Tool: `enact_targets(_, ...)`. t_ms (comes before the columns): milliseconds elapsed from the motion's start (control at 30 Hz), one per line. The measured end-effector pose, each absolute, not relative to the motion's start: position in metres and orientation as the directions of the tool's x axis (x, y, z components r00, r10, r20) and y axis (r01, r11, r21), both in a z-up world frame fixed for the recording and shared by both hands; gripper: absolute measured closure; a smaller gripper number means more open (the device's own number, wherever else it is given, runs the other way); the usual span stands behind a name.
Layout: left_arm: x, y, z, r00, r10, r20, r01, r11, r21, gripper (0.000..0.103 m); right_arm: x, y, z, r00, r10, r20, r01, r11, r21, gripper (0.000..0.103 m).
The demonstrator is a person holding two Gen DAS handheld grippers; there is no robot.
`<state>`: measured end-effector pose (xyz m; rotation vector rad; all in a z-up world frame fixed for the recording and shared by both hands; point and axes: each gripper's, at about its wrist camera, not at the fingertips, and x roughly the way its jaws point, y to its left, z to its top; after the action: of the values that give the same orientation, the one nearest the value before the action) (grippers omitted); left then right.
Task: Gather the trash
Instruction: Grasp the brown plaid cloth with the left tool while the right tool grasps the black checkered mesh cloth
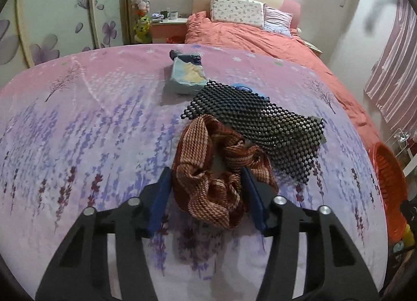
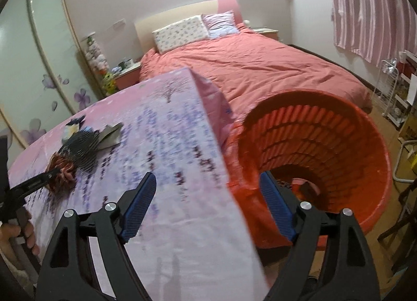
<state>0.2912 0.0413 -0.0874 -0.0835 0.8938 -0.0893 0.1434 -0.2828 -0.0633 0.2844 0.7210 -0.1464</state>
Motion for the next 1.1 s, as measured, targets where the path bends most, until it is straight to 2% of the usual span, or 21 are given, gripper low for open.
enact_targets(33, 0.293, 0.04, -0.088, 0.624, -0.115, -0.773, 0.055, 0.993, -0.103, 0.064, 0.145, -0.278, -0.063, 0.74, -0.024, -0.672, 0.219, 0.954, 0.207, 0.023)
enact_targets(133, 0.291, 0.04, -0.088, 0.631, -0.117, -0.767, 0.071, 0.993, -0.093, 0.076, 0.149, -0.258, -0.065, 0.736, 0.004, -0.677, 0.184, 0.961, 0.206, 0.025)
enact_targets(200, 0.286, 0.048, -0.086, 0.636, -0.105, -0.765, 0.07, 0.994, -0.079, 0.078, 0.151, -0.247, -0.064, 0.735, 0.017, -0.678, 0.161, 0.967, 0.199, 0.026)
enact_targets(433, 0.278, 0.102, -0.089, 0.632, -0.039, -0.774, -0.032, 0.997, -0.076, 0.079, 0.176, -0.198, -0.067, 0.716, 0.095, -0.691, 0.059, 0.979, 0.195, 0.039)
enact_targets(600, 0.279, 0.12, -0.094, 0.618, -0.086, -0.782, -0.041, 0.989, -0.141, 0.078, 0.212, -0.158, -0.071, 0.701, 0.145, -0.699, -0.01, 0.981, 0.194, 0.053)
enact_targets(767, 0.28, 0.121, -0.095, 0.622, -0.101, -0.777, -0.02, 0.989, -0.145, 0.077, 0.257, -0.137, -0.082, 0.661, 0.19, -0.726, 0.002, 0.967, 0.255, 0.056)
enact_targets(800, 0.28, 0.121, -0.096, 0.622, -0.102, -0.776, -0.016, 0.99, -0.143, 0.077, 0.268, -0.133, -0.087, 0.649, 0.198, -0.735, 0.009, 0.963, 0.268, 0.059)
enact_targets(867, 0.28, 0.121, -0.097, 0.624, -0.106, -0.774, -0.01, 0.99, -0.144, 0.076, 0.278, -0.127, -0.091, 0.644, 0.2, -0.738, 0.004, 0.965, 0.264, 0.078)
enact_targets(900, 0.28, 0.122, -0.098, 0.625, -0.11, -0.773, -0.007, 0.989, -0.146, 0.076, 0.278, -0.125, -0.091, 0.648, 0.199, -0.735, -0.003, 0.966, 0.258, 0.1)
enact_targets(1100, 0.277, 0.127, -0.098, 0.632, -0.151, -0.76, 0.021, 0.984, -0.178, 0.076, 0.245, -0.133, -0.081, 0.685, 0.211, -0.697, -0.04, 0.966, 0.254, 0.101)
